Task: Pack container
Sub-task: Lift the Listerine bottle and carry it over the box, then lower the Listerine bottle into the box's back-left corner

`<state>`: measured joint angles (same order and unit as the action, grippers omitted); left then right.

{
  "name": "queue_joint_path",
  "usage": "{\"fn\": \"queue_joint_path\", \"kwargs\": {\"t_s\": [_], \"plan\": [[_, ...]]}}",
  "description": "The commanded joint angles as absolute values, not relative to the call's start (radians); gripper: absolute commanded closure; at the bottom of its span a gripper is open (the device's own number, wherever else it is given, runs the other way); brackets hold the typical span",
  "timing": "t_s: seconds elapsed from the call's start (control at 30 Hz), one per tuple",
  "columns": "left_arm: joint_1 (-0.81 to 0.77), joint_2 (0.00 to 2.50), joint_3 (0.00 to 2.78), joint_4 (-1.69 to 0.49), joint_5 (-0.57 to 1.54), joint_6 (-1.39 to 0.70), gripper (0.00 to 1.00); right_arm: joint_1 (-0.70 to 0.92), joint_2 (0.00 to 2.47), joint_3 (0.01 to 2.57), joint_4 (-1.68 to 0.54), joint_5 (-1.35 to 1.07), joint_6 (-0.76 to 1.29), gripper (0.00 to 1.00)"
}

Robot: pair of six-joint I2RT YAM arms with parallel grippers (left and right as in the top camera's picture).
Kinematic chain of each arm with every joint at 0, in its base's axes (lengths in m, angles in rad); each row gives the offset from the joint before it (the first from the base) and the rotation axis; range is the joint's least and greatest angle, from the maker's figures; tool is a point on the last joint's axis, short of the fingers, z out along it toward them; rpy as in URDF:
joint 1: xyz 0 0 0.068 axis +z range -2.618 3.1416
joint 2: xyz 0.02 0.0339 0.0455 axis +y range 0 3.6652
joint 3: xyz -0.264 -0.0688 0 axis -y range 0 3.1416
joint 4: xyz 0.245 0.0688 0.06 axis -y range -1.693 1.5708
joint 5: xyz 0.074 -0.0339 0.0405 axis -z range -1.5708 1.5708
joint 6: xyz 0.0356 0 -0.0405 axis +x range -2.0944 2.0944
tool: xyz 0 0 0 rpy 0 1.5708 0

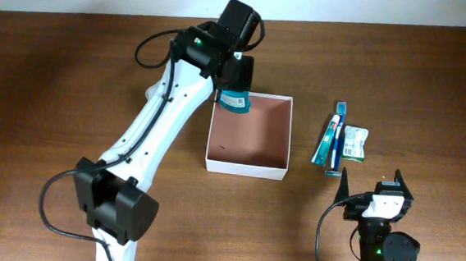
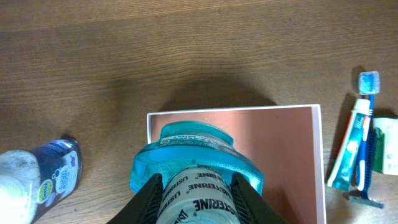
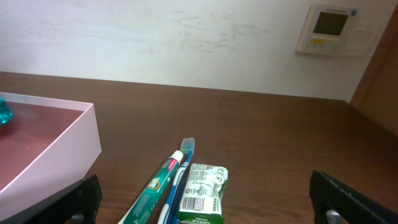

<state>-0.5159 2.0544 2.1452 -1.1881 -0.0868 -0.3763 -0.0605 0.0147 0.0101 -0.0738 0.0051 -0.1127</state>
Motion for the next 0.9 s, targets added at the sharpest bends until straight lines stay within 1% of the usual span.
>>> {"fn": "queue_joint_path", "kwargs": {"t_s": [0.0, 0.23, 0.5, 0.7, 0.87], "plan": [[-0.519, 2.050, 2.185, -1.173, -0.119, -0.421, 0.79, -0.066, 0.007, 0.006, -0.080, 0.000, -0.116, 0.01], [-0.530, 2.053, 2.185, -1.172, -0.160, -0.434, 0.83, -0.066, 0.007, 0.006, -0.080, 0.000, -0.116, 0.02], [-0.563, 2.090, 2.185, -1.160, -0.207, -0.434, 0.84, -0.066, 0.007, 0.006, -0.080, 0.000, -0.116, 0.02], [-0.565, 2.133, 2.185, -1.158, -0.212, -0.460, 0.83, -0.066, 0.007, 0.006, -0.080, 0.000, -0.116, 0.02], [-0.564, 2.145, 2.185, -1.147, -0.263, -0.483, 0.83, -0.066, 0.007, 0.006, -0.080, 0.000, -0.116, 0.02]]}}
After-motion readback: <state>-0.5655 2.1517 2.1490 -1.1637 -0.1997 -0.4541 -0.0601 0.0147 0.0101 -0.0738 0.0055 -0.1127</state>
